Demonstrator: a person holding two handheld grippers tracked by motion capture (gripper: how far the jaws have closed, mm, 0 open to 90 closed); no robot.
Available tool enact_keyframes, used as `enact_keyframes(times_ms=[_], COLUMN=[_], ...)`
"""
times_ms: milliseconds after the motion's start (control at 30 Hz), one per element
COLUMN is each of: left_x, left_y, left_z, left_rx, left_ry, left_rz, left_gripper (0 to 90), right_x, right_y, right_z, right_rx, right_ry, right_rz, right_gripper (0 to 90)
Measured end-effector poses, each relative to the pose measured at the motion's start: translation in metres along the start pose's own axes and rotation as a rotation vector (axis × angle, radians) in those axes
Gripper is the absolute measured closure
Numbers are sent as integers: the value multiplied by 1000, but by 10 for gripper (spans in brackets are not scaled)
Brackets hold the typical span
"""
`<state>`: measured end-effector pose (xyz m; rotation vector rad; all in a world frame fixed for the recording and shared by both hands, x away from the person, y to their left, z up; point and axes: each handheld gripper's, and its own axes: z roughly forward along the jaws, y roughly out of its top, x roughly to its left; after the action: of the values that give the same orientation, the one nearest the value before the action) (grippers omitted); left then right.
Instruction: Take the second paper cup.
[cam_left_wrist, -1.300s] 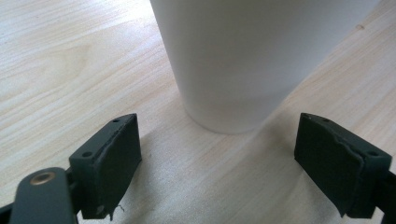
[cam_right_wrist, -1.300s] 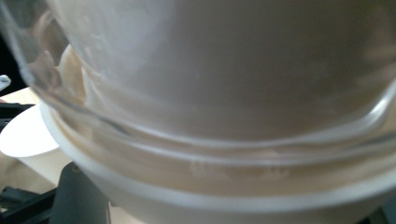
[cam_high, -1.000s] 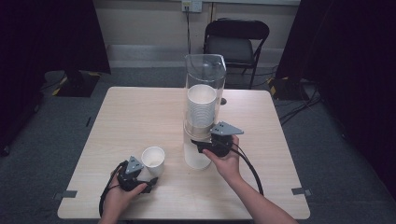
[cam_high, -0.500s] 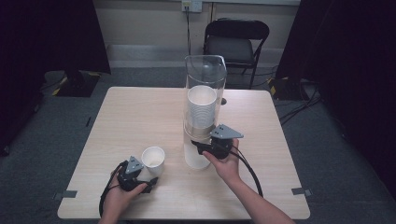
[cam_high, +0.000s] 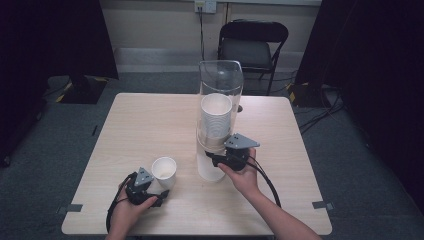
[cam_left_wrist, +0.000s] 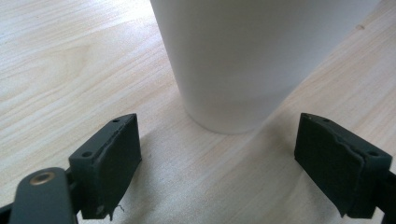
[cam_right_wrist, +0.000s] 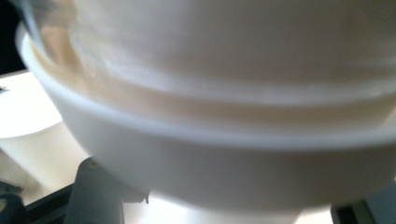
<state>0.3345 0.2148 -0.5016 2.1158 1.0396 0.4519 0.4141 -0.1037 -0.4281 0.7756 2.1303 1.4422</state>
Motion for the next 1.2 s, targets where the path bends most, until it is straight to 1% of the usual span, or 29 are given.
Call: enact_keyframes(times_ms=[33,67,100,133,167,200,233,267,333,367,400,433,467,500,600,667,800,833,867,900,933,967,1067,1133,1200], left_x=[0,0,0,0,0,0,1,1,1,1,1,1,1,1,0,0,0,0,0,0,0,0,0,0,0], left_y=[0,0,0,0,0,1,1,1,1,1,1,1,1,1,1,1,1,1,1,1,1,1,1,1,1], left_z=[0,0,0,0,0,1,1,1,1,1,1,1,1,1,1,1,1,1,1,1,2,1,1,1,1], left_rx=[-1,-3,-3,-3,-2,-2,1,3,3,3,3,3,3,3,7,4,10,9,9,10,3,10,5,4,4], left_ry=[1,2,1,1,2,0,-1,0,1,1,1,1,1,2,10,9,10,10,10,11,9,10,9,9,9], left_rz=[-2,-2,-3,-3,-2,-5,-5,-2,-3,-3,-3,-3,-3,-3,-3,-4,-2,-3,-3,-2,-3,-2,-3,-3,-4], left_gripper=[141,141,140,139,139,138,130,129,128,128,128,128,128,128,122,122,122,121,121,122,122,122,122,122,121], right_x=[1,2,4,6,6,7,4,0,-6,-6,-11,-13,-16,-18,-23,-28,-33,-35,-35,-38,-39,-40,-41,-42,-44], right_y=[-19,-31,-52,-68,-68,-67,-59,-56,-54,-54,-58,-61,-64,-68,-77,-78,-82,-84,-84,-86,-86,-87,-87,-87,-88], right_z=[7,11,15,15,15,9,4,3,-2,-2,-6,-8,-10,-13,-20,-26,-26,-25,-25,-24,-24,-23,-22,-22,-24], right_rx=[104,163,235,250,250,201,194,208,224,224,242,245,243,252,277,280,337,346,346,343,342,343,349,343,344], right_ry=[13,25,25,31,31,28,48,61,50,50,58,60,60,57,32,23,29,28,28,20,12,10,13,-2,-3], right_rz=[1,9,-12,-2,-2,-9,22,31,-6,-6,3,8,25,34,20,32,8,19,19,42,39,34,45,47,68], right_gripper=[376,376,375,373,373,372,369,368,366,366,364,363,363,362,361,358,351,349,349,346,345,344,331,264,235])
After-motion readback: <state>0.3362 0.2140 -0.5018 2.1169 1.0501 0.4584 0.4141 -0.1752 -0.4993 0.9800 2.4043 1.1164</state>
